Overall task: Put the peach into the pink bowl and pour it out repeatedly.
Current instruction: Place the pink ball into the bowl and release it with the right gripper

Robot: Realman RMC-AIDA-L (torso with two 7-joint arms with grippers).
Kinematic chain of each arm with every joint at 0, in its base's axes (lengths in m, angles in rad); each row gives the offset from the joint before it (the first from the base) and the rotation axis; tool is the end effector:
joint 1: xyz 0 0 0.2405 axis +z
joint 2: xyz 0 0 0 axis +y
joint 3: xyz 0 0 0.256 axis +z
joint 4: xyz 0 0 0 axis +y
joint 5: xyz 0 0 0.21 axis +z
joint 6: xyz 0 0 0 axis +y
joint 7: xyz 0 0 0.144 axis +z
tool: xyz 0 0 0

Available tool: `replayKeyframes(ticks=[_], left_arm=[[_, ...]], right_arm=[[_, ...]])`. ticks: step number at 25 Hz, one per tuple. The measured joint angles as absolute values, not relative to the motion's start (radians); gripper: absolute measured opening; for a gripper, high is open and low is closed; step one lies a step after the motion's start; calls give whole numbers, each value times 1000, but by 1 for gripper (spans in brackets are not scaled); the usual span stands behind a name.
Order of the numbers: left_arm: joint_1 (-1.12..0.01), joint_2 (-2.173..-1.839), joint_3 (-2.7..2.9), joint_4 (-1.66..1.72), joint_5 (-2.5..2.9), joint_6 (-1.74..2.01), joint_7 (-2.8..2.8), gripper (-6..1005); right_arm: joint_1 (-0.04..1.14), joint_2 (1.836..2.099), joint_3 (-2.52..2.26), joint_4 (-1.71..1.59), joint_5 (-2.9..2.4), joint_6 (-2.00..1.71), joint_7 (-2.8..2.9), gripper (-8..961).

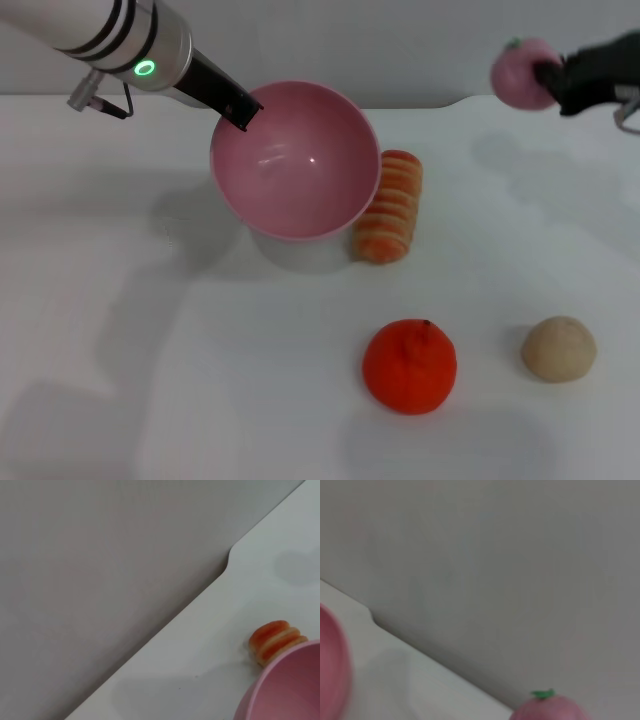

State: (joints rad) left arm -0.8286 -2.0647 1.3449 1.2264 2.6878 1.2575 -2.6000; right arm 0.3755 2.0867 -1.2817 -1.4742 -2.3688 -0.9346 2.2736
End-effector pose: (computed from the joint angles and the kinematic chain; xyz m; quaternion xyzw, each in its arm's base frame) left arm -0.1158 0.4315 0.0110 -0.9135 -0.2444 0.1042 0.3081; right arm 0.1898 0.3945 0.0630 -0.8791 0.2243 0.0572 0.4166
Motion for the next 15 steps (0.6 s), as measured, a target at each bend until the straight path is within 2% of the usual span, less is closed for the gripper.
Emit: replayKeyframes(ticks=[5,15], left_arm=[[-818,-2065,1348,1226,2669,1248,-2599,46],[-804,-2065,1351,1223,2634,1233,-2599,46]], right_arm=[[360,2090,-1312,-1647,-2363,-1017,2274,33],[439,2083,-1448,-1721,-2315,-1100,2247,32]])
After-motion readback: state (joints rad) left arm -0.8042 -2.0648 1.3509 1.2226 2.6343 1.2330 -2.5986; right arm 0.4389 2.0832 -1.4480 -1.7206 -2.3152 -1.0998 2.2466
